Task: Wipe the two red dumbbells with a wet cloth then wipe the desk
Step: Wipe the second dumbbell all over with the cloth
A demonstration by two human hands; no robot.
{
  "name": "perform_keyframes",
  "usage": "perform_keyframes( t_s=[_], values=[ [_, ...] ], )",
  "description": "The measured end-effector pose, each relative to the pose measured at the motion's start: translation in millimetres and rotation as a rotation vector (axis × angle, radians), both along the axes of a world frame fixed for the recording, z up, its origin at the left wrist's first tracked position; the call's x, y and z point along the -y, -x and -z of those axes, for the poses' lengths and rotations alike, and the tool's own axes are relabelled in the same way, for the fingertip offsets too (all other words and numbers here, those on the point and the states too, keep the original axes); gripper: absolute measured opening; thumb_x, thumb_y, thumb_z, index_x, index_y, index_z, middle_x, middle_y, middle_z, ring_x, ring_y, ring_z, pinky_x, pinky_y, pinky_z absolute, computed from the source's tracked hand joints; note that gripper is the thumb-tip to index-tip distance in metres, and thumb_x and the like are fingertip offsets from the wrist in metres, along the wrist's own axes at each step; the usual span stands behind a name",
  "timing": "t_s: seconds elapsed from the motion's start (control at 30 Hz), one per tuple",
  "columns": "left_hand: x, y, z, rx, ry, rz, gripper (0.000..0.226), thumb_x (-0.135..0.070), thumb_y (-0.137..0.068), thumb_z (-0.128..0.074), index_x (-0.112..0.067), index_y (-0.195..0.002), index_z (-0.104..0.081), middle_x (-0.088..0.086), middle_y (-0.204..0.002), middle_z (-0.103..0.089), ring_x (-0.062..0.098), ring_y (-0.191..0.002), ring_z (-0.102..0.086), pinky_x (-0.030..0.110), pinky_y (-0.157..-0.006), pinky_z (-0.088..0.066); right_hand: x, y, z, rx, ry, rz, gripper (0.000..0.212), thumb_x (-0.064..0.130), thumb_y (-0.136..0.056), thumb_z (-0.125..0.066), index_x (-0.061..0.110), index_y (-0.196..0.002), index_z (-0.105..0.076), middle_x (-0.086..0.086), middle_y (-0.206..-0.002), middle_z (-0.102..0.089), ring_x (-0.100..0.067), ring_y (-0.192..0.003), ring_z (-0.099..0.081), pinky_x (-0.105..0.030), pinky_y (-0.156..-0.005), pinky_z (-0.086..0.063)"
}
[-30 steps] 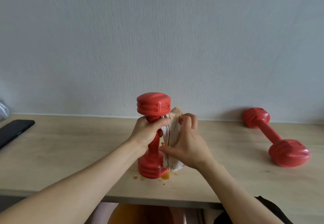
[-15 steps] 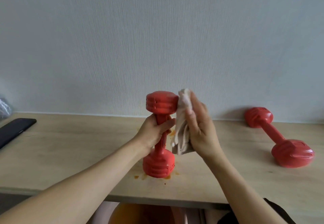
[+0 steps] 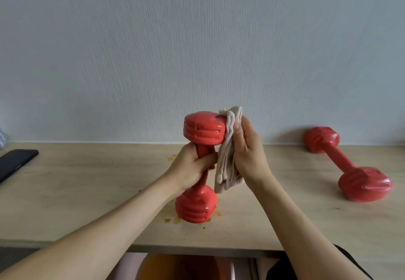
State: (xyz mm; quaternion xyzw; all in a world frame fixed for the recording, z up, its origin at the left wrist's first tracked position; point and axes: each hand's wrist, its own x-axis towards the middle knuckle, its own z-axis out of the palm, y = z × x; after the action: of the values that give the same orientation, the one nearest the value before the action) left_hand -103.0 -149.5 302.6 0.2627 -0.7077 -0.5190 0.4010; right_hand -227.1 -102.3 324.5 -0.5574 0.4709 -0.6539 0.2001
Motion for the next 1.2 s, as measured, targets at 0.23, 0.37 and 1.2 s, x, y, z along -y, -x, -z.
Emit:
perform_keyframes(
  t_s=[0.23, 0.37, 1.2],
  values=[
    [2, -1, -3, 0.038, 0.009, -0.036, 0.009, -0.005, -0.078, -0.058, -0.001, -0.07, -0.057, 0.003, -0.06, -0.059, 0.012, -0.058, -0.054, 0.019, -0.056, -0.044, -6, -10, 1, -0.043, 0.035, -0.052, 0.024, 0.023, -0.101, -0.032, 0.011, -0.113, -0.049, 0.008, -0.093, -0.054, 0.003, -0.087, -0.054, -0.012, -0.081, -0.04],
    [2, -3, -1, 0.042, 0.048, -0.068, 0.009, -0.009, -0.076, -0.056, -0.002, -0.07, -0.056, 0.006, -0.06, -0.057, 0.013, -0.059, -0.052, 0.025, -0.057, -0.042, -4, -14, 3, -0.09, 0.097, -0.093, 0.025, 0.02, -0.099, -0.033, 0.013, -0.119, -0.045, 0.011, -0.104, -0.051, 0.006, -0.1, -0.051, -0.009, -0.089, -0.035],
    [-6, -4, -5, 0.065, 0.075, -0.015, 0.03, 0.009, -0.086, -0.052, -0.006, -0.06, -0.05, -0.007, -0.049, -0.054, 0.005, -0.048, -0.052, 0.015, -0.054, -0.042, 2, -5, 8, 0.094, 0.071, 0.011, 0.022, 0.02, -0.099, -0.037, 0.009, -0.109, -0.053, -0.004, -0.088, -0.06, -0.004, -0.078, -0.053, -0.018, -0.073, -0.043]
  ],
)
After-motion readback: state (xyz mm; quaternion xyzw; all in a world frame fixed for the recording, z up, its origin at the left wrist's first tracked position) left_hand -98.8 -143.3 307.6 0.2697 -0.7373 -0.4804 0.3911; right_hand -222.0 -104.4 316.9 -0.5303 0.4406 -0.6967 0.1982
